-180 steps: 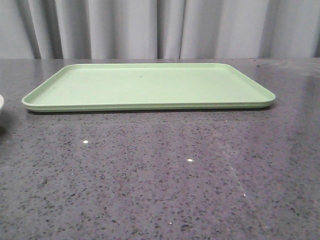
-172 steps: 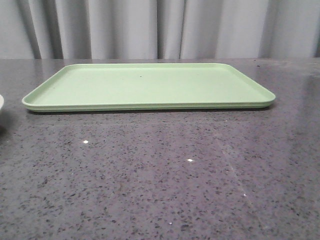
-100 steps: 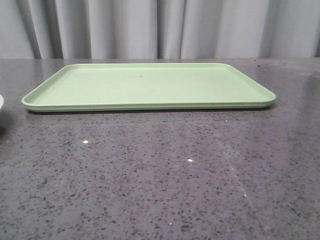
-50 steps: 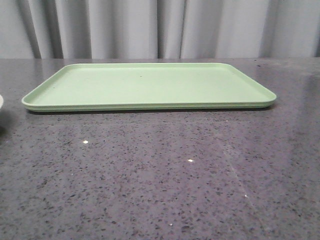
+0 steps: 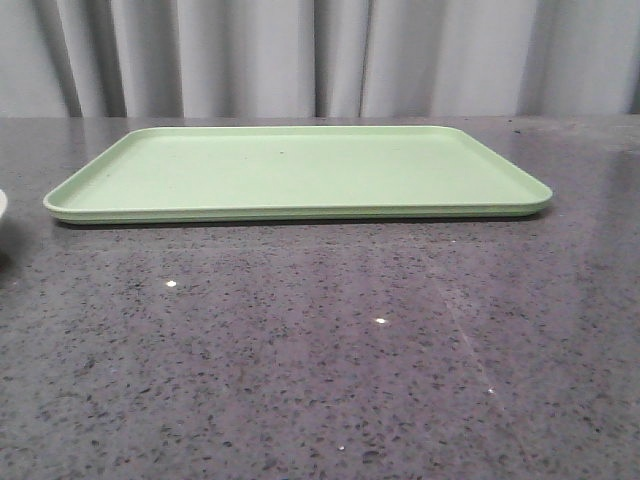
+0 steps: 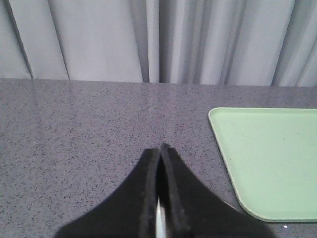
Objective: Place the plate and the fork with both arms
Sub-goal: 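Lower the left gripper toward the rim of the cream plate, then grasp the cream plate rim with the left gripper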
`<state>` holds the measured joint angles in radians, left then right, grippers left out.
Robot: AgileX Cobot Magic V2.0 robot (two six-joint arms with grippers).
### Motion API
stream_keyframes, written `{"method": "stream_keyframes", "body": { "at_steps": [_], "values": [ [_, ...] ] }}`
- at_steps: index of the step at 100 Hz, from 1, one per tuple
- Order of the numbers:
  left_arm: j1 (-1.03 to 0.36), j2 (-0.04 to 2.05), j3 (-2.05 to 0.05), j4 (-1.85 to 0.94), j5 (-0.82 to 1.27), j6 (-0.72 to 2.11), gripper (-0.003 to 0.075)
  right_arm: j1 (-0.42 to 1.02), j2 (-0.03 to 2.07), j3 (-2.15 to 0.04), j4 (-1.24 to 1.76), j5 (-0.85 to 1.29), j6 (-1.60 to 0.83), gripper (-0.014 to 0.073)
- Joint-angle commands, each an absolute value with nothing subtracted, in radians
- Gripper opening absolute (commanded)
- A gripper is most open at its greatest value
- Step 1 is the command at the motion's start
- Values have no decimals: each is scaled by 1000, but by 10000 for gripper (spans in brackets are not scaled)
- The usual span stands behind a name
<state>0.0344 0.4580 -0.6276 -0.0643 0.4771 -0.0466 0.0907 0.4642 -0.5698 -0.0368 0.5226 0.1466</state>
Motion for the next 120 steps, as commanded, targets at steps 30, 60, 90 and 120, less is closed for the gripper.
{"method": "stream_keyframes", "body": {
  "at_steps": [30,60,90,120],
  "values": [
    [37,636,-714,-66,424,-55,-16,86,674,-695,-8,538,139,-53],
    [37,641,-714,-66,419,-55,311,86,682,-696,-7,538,139,441],
    [37,641,-714,-67,414,-55,410,86,682,-696,-7,537,139,526],
    [39,641,-718,-65,488,-55,410,86,682,-696,0,547,139,526]
  ]
}}
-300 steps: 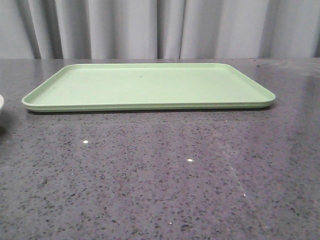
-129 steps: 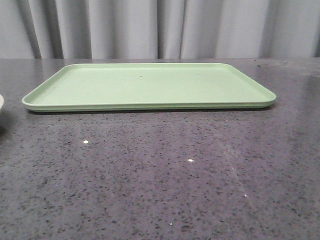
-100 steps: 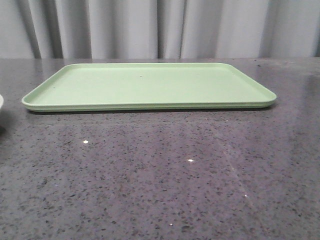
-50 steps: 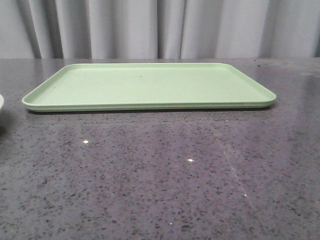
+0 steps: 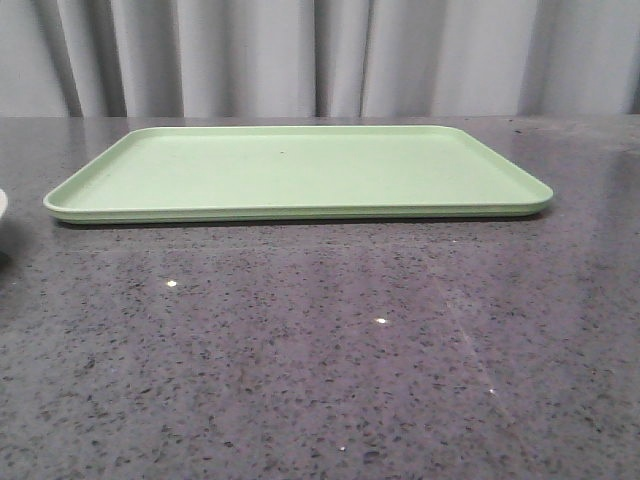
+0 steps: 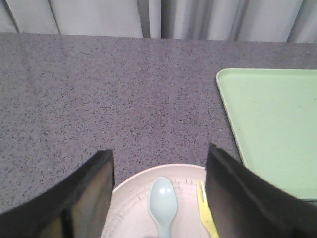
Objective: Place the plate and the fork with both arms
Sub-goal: 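Grasp the cream plate rim with the left gripper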
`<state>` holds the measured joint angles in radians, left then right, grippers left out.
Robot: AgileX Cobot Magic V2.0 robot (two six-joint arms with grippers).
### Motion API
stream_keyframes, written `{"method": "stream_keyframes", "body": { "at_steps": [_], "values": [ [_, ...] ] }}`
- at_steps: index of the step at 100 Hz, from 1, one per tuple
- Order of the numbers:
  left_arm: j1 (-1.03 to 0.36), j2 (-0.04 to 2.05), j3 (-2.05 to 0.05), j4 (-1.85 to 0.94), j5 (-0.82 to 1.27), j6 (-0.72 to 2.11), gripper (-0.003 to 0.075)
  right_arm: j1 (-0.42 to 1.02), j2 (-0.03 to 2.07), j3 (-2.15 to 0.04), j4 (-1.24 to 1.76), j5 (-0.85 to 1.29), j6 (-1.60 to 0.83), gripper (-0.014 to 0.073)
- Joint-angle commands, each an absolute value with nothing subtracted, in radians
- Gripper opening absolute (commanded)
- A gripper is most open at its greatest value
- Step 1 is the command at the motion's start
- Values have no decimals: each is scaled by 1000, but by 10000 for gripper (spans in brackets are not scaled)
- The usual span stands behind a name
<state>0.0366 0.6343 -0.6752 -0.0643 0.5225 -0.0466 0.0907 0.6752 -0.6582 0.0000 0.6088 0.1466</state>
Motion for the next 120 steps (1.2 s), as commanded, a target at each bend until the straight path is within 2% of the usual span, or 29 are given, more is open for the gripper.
{"method": "stream_keyframes", "body": {
  "at_steps": [1,12,30,51,74,89,106,120],
  "values": [
    [39,641,-718,-65,492,-58,410,86,682,-696,0,547,139,526],
    [39,657,-744,-19,585,-126,409,86,682,-696,0,547,139,526],
    [39,729,-810,241,755,-295,409,86,682,-696,0,572,139,526],
    [39,845,-855,264,860,-295,408,86,682,-696,0,578,139,526],
    [41,994,-855,296,848,-294,408,86,682,-696,0,584,139,526],
    [107,1062,-855,278,791,-279,408,86,682,-696,0,585,139,526],
    [220,1136,-855,77,761,-88,408,86,682,-696,0,586,139,526],
    [259,1194,-855,0,752,-19,408,86,682,-696,0,586,139,526]
  ]
}}
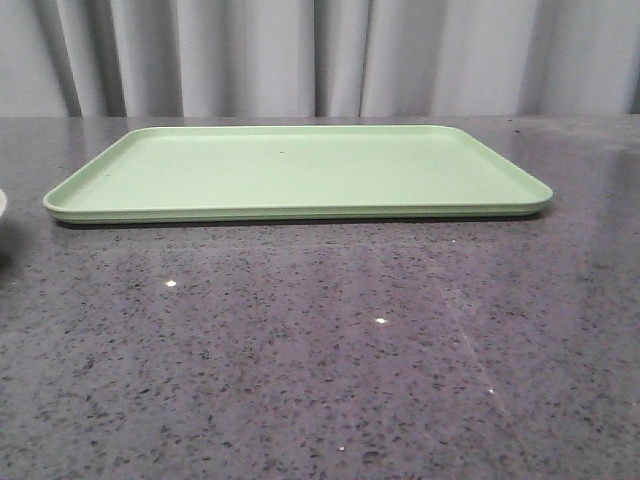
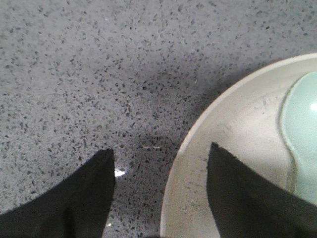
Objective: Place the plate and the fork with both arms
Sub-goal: 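Grasp the cream plate rim with the left gripper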
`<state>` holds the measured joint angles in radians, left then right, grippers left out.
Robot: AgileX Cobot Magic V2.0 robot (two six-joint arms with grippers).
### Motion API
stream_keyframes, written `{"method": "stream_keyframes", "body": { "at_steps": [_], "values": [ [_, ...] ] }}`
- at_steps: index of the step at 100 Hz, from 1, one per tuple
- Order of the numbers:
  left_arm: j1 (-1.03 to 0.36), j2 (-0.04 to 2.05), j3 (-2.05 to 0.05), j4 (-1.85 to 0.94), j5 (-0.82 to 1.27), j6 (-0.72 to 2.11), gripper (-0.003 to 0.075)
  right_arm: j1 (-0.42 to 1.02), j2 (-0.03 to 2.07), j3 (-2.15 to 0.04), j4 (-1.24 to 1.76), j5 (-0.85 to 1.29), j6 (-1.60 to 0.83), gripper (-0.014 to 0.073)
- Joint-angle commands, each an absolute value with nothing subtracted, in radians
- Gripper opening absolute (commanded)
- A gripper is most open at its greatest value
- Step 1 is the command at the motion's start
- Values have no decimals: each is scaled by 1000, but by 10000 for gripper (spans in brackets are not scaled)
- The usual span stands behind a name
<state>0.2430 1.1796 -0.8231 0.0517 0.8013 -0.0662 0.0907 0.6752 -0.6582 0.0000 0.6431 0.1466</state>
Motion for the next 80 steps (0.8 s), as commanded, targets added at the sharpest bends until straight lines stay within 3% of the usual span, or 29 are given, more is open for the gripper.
{"method": "stream_keyframes", "body": {
  "at_steps": [1,32,60,80],
  "values": [
    [259,1197,-855,0,752,-19,408,86,682,-696,0,586,139,526],
    [259,1279,-855,0,748,-16,398,86,682,-696,0,585,139,526],
    [259,1279,-855,-11,763,-16,142,86,682,-696,0,584,139,526],
    [259,1279,-855,-17,767,-16,50,86,682,-696,0,583,139,526]
  ]
}}
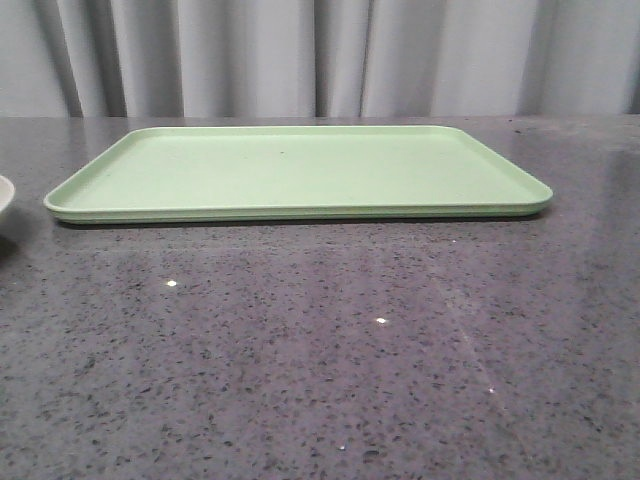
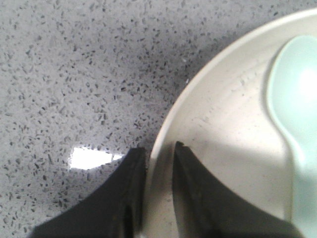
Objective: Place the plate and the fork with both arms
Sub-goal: 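Grasp the cream plate rim with the left gripper, then lift the plate with the left gripper and carry it over the tray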
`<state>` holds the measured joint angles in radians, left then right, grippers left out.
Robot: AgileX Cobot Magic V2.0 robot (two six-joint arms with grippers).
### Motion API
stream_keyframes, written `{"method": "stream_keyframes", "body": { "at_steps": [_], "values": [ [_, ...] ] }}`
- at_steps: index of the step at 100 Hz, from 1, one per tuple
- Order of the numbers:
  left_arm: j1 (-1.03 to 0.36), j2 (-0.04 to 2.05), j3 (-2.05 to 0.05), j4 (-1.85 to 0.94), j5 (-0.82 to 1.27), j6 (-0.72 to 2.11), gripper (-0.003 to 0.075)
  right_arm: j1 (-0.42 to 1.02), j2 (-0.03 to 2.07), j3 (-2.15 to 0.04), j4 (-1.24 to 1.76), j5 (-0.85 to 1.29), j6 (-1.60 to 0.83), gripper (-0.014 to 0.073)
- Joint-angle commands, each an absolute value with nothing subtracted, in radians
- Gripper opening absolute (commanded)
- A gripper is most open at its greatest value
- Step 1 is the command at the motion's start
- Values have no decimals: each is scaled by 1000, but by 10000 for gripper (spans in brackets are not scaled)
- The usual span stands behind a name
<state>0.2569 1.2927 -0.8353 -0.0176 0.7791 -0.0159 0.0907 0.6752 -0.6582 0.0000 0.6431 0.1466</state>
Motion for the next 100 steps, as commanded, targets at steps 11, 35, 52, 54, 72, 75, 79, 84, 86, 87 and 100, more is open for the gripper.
{"method": "stream_keyframes", "body": {
  "at_steps": [11,35,52,54,72,75,79,84,86,87,100],
  "values": [
    [259,1279,-855,-17,773,-14,8,86,682,-696,0,583,139,526],
    [259,1261,-855,-19,801,-13,-14,86,682,-696,0,584,139,526],
    [284,1190,-855,-47,839,7,-10,86,682,-696,0,584,139,526],
    [294,1179,-855,-63,841,18,-10,86,682,-696,0,584,139,526],
    [392,1095,-857,-229,849,105,-10,86,682,-696,0,584,139,526],
    [404,1086,-862,-245,857,115,-10,86,682,-696,0,585,139,526],
    [416,1075,-871,-260,874,121,-10,86,682,-696,0,585,139,526],
    [420,1063,-888,-273,884,128,-10,86,682,-696,0,585,139,526],
    [421,1057,-893,-277,887,128,-10,86,682,-696,0,585,139,526],
    [421,1057,-898,-278,890,128,-10,86,682,-696,0,585,139,526],
    [421,1040,-961,-309,911,130,-10,86,682,-696,0,585,139,526]
  ]
}}
